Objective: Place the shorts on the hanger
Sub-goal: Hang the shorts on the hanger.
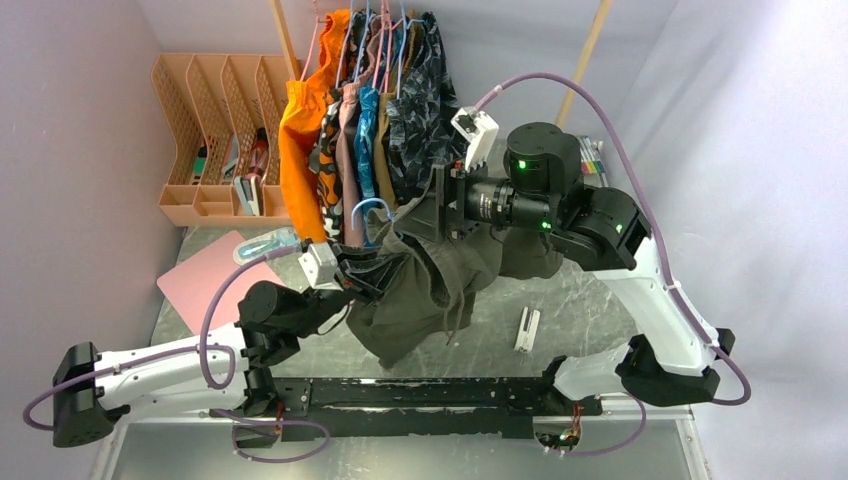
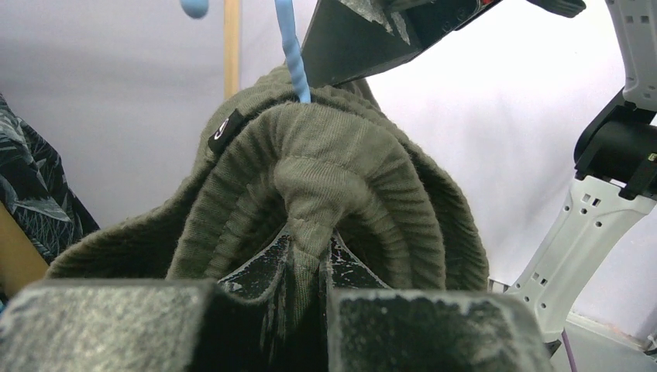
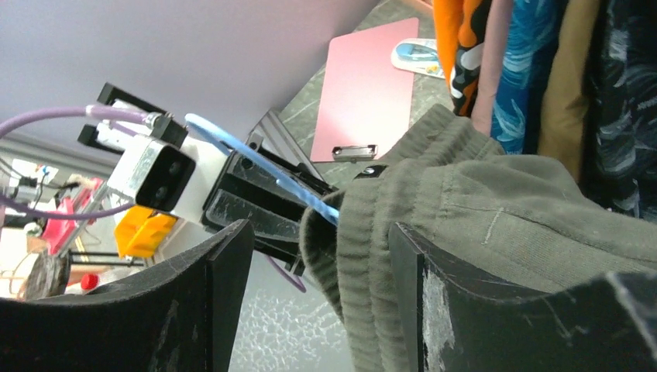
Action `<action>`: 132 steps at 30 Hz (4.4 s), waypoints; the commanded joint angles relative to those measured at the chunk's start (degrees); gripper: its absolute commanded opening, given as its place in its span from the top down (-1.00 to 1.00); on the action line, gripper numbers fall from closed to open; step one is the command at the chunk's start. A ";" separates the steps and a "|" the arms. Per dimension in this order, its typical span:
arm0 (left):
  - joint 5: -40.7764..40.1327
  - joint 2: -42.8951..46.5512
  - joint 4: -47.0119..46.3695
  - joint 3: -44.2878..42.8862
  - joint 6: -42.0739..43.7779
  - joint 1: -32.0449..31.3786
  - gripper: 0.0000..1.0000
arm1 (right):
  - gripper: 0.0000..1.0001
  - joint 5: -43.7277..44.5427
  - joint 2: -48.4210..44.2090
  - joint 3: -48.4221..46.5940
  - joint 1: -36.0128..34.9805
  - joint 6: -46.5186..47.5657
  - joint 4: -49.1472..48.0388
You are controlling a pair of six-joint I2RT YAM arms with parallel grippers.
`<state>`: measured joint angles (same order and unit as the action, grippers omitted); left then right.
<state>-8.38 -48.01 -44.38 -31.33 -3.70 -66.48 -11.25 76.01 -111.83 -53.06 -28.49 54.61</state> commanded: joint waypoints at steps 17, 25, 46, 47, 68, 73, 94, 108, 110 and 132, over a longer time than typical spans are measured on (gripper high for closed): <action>10.07 14.97 1.66 1.90 -1.49 0.04 0.86 | -0.43 -8.45 -9.67 0.33 -0.29 24.45 -13.42; 21.20 13.67 16.02 -4.56 -2.66 0.07 0.86 | -0.42 -17.35 -4.06 -3.12 -2.48 28.57 -9.38; 24.26 7.73 21.18 -10.92 -2.35 0.09 0.86 | 0.00 -19.23 -4.69 6.06 -5.76 29.42 -4.54; 24.22 7.63 21.44 -11.14 -2.17 0.05 0.86 | 0.10 -18.73 -4.53 5.95 -6.05 29.32 -4.52; 16.74 9.91 27.51 -11.35 -2.29 0.09 0.50 | 1.00 -13.44 -12.71 15.98 -6.89 24.94 -20.15; 14.14 11.06 34.01 -13.67 -1.75 0.06 0.23 | 1.00 -11.06 -16.19 19.44 -6.84 23.15 -26.77; -4.90 23.71 53.19 -26.29 4.49 0.06 -0.80 | 1.00 -8.41 -23.10 20.92 -6.88 21.25 -34.22; 22.94 4.63 69.64 -47.77 14.34 0.08 -0.97 | 1.00 -15.03 -24.30 23.53 -6.88 18.48 -40.69; 24.44 2.07 72.36 -49.69 14.61 0.04 -0.97 | 1.00 -15.36 -24.26 23.45 -6.82 18.54 -40.32; 35.25 -14.74 79.79 -64.45 13.20 0.09 -0.61 | 1.00 -17.01 -22.62 23.17 -6.82 21.44 -35.71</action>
<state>23.70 -58.59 31.79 -92.82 11.53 -66.48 -27.77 53.41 -87.61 -59.75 -8.05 21.34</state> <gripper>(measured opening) 0.840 0.035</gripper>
